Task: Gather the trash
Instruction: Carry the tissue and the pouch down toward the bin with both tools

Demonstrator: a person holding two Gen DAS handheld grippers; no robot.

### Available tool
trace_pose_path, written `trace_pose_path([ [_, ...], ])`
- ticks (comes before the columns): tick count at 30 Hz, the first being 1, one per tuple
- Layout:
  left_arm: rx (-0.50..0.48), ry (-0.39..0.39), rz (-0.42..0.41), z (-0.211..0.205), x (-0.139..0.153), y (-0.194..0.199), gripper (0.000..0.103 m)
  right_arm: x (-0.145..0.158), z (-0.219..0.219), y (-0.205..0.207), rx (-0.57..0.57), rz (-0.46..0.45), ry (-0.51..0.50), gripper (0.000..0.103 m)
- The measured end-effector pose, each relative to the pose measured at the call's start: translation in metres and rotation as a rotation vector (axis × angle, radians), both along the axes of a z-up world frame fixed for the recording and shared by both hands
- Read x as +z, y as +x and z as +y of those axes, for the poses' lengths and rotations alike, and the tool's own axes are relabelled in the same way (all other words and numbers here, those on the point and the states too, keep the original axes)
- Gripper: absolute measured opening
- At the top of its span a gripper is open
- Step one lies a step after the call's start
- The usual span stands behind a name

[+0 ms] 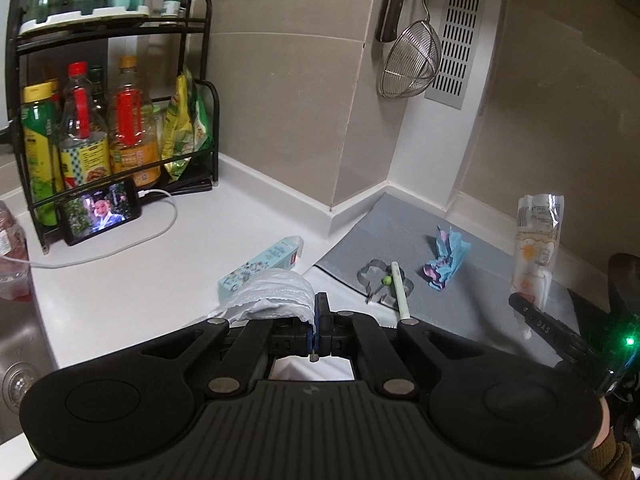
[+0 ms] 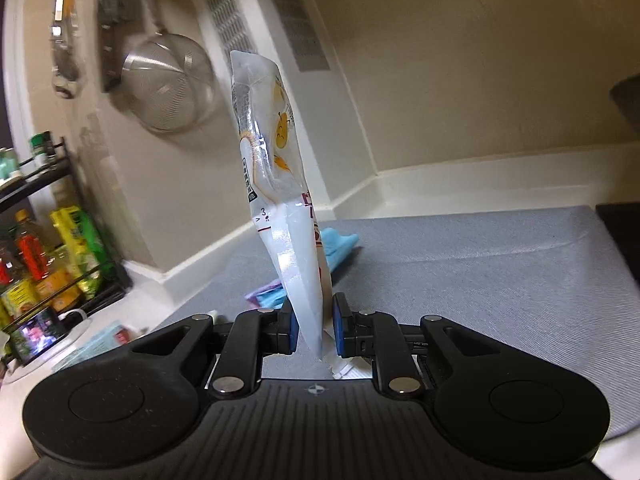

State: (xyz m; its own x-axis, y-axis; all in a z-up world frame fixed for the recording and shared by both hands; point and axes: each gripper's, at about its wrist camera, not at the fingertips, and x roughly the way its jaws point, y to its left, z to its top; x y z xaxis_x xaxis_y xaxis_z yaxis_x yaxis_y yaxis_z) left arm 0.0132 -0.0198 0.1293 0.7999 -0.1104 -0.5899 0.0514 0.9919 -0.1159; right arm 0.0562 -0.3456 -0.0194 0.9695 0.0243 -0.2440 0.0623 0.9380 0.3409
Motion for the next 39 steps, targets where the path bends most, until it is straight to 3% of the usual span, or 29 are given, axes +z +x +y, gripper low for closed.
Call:
trace_pose_path([
  [7, -0.030, -0.025, 0.018, 0.023, -0.006, -0.068, 0.000, 0.023, 0.024, -0.085, 0.094, -0.042, -0.011, 0.018],
  [12, -0.045, 0.001, 0.045, 0.031, -0.020, -0.114, 0.000, 0.028, 0.052, -0.143, 0.188, -0.046, -0.039, 0.018],
  [19, -0.058, 0.050, 0.107, 0.038, -0.059, -0.171, 0.000, 0.014, 0.100, -0.204, 0.353, 0.027, -0.097, 0.018],
  [28, -0.022, 0.070, 0.194, 0.047, -0.112, -0.207, 0.000, -0.032, 0.152, -0.234, 0.479, 0.231, -0.125, 0.018],
  [39, -0.003, 0.096, 0.274, 0.042, -0.136, -0.208, 0.000, -0.053, 0.176, -0.245, 0.495, 0.295, -0.236, 0.018],
])
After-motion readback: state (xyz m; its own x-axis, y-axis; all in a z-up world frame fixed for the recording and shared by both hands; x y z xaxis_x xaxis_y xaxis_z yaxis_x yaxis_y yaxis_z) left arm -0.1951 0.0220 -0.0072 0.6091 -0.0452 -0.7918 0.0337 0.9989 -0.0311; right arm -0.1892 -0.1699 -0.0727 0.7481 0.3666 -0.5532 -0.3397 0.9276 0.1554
